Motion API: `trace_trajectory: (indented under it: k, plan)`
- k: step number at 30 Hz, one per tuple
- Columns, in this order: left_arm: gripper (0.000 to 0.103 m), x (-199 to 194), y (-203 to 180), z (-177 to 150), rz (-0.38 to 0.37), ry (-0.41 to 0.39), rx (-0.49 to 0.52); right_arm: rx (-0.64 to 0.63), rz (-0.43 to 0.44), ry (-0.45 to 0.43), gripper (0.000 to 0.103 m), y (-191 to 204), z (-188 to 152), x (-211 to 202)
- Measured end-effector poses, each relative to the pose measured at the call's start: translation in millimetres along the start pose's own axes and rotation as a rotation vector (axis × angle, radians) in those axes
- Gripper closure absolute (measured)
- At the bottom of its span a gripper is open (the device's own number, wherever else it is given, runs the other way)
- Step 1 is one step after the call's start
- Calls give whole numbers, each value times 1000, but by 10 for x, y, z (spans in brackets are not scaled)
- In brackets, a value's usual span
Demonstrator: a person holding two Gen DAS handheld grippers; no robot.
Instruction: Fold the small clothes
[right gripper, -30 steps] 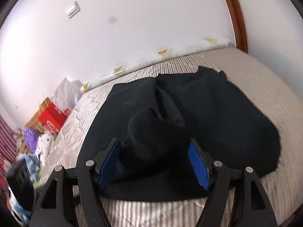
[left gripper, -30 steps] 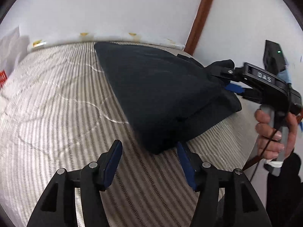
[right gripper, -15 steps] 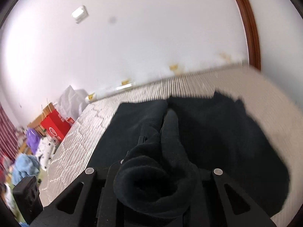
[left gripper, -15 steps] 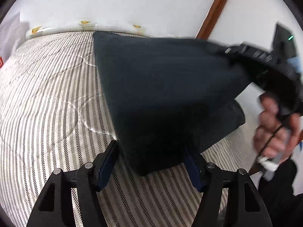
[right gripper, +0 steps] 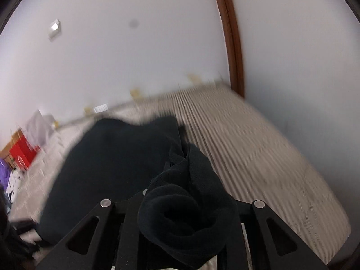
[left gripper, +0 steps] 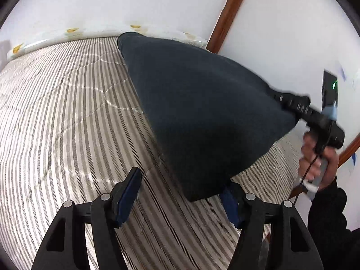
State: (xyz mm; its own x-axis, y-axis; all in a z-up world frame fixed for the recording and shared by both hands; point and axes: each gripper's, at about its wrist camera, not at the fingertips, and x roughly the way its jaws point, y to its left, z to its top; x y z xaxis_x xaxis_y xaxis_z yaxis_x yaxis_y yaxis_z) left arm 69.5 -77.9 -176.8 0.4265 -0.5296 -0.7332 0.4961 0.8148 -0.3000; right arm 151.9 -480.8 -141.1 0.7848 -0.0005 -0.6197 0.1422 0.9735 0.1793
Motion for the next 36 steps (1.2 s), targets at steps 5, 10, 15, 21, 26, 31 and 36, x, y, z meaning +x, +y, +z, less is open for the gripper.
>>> trace_trajectory:
  k: [5,10,15,21,26,31,36]
  plan:
    - [48,18,-146,9,20,-19,17,24,-106,-4,46,-99,-207,50]
    - [75,-69,-260,108,25,-89,26,137,-26,108,53,-187,-243,260]
    - [82,-200,-146,167,39,-160,-7,118,13,121,79,38,-152,300]
    - [84,-508,446,238,99,-219,-107,109,112,135,81,587,-78,491]
    - [84,-839,960,151,202,-250,-185,64,214,156,81,1272,-14,724]
    - [84,-908,1282,21,238,-246,-250,-26,287,155,82,1780,-69,706]
    - [83,-792,1268,-92,262,-214,-216,-73,289,122,82,1709,-168,483]
